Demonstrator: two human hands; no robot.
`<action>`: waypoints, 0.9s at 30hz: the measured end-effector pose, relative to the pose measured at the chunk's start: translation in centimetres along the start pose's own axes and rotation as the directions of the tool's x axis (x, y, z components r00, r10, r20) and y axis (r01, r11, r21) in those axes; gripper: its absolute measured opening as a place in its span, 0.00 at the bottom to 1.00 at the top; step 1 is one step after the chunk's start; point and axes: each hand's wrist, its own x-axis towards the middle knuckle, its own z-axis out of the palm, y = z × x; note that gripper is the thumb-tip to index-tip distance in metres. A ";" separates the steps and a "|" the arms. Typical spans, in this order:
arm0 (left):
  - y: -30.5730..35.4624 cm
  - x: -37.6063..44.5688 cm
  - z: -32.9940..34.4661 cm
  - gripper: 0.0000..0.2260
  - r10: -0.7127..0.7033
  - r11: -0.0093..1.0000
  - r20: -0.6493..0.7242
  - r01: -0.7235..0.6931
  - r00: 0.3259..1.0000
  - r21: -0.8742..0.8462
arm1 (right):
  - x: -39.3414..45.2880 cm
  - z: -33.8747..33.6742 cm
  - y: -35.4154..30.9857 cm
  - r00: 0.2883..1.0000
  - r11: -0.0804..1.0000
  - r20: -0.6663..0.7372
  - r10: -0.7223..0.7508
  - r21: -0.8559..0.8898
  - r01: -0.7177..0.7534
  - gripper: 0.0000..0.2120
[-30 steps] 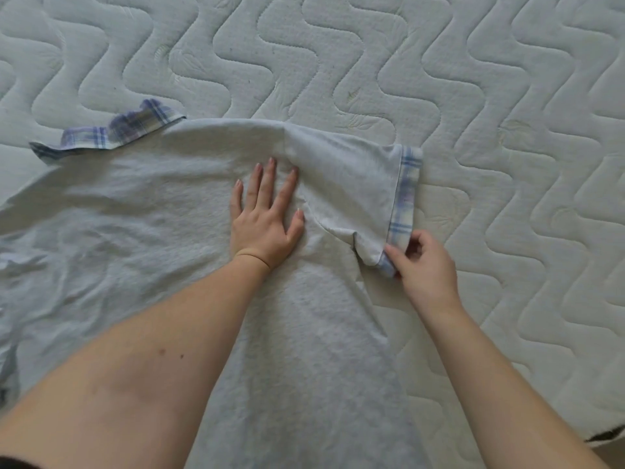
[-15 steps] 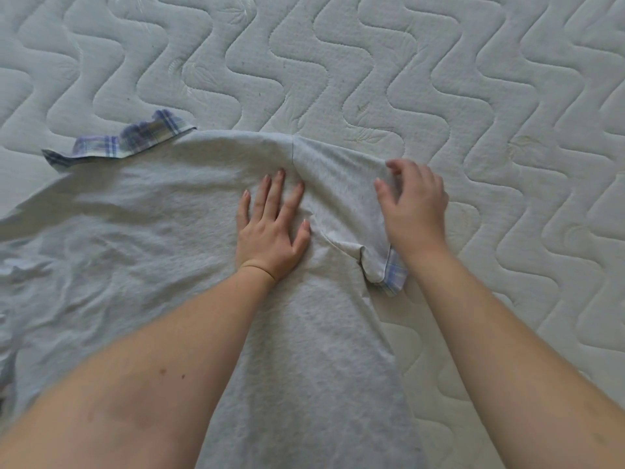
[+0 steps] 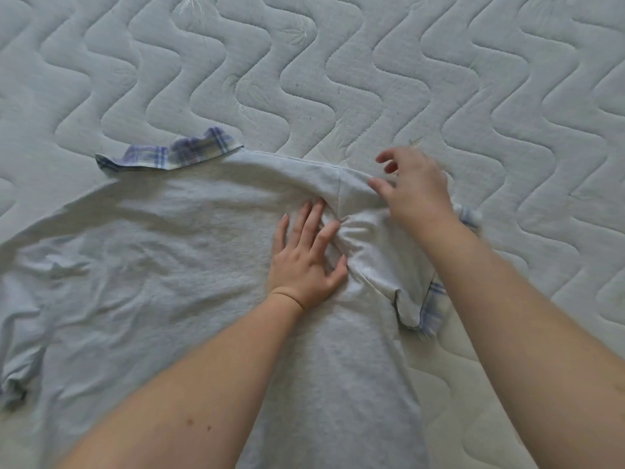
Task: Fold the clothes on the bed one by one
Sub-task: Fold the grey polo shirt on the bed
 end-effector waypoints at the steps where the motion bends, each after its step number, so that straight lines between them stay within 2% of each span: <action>1: 0.0 0.0 0.0 0.28 -0.002 1.000 -0.003 0.002 1.000 0.003 | 0.4 0.7 -1.2 0.997 0.997 0.035 -0.066 0.037 0.065 0.15; 4: 0.1 0.1 -0.2 0.33 -0.023 1.000 -0.009 0.023 1.000 0.007 | 1.6 2.8 -4.0 0.978 0.982 0.113 -0.176 -0.043 0.182 0.17; 7: 0.1 0.1 -0.3 0.36 -0.048 0.999 0.022 0.048 0.999 0.022 | 3.0 3.8 -4.6 0.983 0.975 0.117 -0.139 -0.155 0.157 0.14; 13: 0.0 0.1 0.0 0.37 -0.035 0.995 0.075 0.028 0.997 0.097 | 4.4 3.7 -3.9 0.988 0.984 0.061 -0.143 -0.098 0.148 0.12; 18: -0.1 0.1 0.1 0.32 0.002 0.997 0.062 -0.007 0.998 0.081 | 4.2 3.5 -3.6 0.986 0.982 0.052 -0.157 -0.099 0.162 0.14; 21: -0.2 0.1 0.1 0.31 0.010 0.997 0.055 -0.014 0.998 0.073 | 3.6 2.5 -3.4 0.989 0.981 -0.050 -0.139 -0.146 0.130 0.11; 24: -0.2 0.2 0.0 0.31 0.000 0.998 0.067 -0.005 0.998 0.069 | -0.1 1.3 -2.6 0.983 0.994 -0.158 -0.098 -0.057 0.090 0.11; 27: 0.0 0.0 -0.3 0.31 -0.021 0.997 0.090 0.014 0.996 0.072 | -6.9 1.2 -1.2 0.974 0.989 -0.171 -0.145 0.006 0.148 0.11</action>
